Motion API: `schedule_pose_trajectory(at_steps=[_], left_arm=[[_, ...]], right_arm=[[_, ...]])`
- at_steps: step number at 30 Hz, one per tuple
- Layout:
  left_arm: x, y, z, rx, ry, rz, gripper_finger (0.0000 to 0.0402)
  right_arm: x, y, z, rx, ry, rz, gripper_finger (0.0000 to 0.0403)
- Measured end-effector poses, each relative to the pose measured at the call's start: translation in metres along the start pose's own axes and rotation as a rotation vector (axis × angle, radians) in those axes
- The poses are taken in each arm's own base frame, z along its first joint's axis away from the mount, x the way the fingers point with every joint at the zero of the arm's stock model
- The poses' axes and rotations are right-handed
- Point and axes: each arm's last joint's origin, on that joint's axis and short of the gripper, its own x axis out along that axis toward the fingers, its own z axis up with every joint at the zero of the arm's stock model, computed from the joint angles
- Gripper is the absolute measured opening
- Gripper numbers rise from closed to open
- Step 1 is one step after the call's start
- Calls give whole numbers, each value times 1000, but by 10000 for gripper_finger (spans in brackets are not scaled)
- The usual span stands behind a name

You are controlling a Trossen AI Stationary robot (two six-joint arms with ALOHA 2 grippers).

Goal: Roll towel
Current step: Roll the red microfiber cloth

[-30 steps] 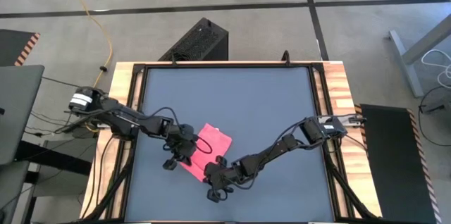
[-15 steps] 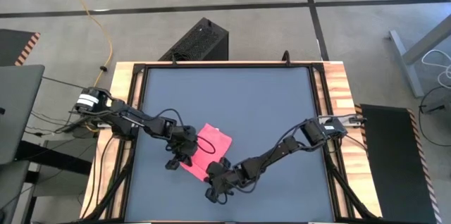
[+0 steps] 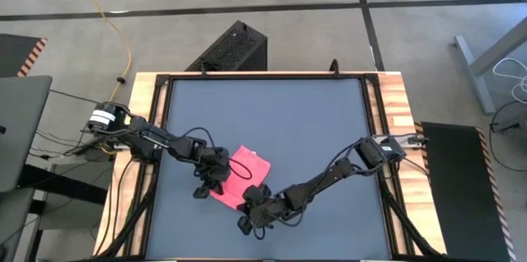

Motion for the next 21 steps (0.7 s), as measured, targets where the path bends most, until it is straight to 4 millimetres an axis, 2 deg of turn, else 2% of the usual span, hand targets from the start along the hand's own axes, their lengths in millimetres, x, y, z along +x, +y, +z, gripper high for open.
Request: schedule_pose_trajectory(at_steps=[7,12,21], left_arm=[[0,-1,-1,-34,13,-29,0],[-1,0,-2,-60,17,-47,0],[-4,0,4,-76,31,-63,0]], right_arm=[[-5,-10,-19,248,-123,53,9],[-6,-22,-24,475,-179,140,9],[-1,-36,-23,662,-30,57,9]])
